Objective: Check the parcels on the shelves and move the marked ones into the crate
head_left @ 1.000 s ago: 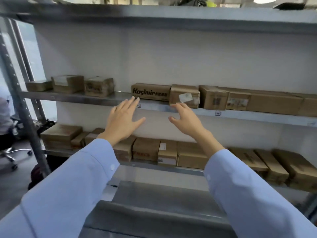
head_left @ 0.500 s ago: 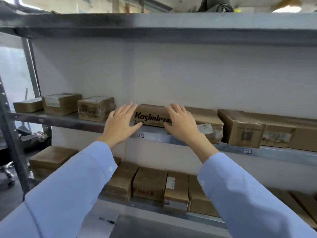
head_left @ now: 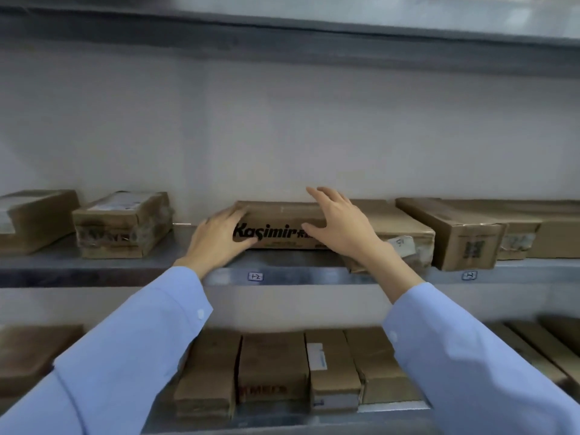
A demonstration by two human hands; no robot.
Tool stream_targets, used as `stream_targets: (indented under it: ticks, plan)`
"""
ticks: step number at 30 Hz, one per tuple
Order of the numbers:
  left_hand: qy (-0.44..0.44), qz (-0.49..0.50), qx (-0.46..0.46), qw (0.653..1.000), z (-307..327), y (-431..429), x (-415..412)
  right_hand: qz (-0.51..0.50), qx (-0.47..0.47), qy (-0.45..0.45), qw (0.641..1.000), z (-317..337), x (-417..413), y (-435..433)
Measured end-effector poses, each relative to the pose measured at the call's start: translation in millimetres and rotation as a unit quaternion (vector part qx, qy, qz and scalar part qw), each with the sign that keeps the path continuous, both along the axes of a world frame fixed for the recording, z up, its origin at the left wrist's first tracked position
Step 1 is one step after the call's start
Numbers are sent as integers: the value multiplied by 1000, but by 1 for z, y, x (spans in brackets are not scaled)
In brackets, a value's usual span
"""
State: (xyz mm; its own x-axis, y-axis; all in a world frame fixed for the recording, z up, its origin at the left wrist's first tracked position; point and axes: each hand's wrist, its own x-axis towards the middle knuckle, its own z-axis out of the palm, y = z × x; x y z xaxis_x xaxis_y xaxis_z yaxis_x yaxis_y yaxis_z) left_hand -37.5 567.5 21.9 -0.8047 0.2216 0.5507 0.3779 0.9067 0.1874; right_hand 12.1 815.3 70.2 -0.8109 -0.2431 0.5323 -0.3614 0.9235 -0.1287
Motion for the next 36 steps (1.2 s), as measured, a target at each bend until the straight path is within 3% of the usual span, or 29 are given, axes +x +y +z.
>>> stream_targets:
  ticks: [9,22,36]
  plan:
    - [32,-72,63,995,-8,-56,-16,-43,-27,-36,998,-20,-18,-34]
    - [-35,-118,230,965,-15,-81,-16,1,-266,-139,954,-44,-36,-37]
    - [47,-114,321,939,17,-80,10,84,-345,-25,934,-18,-15,-36]
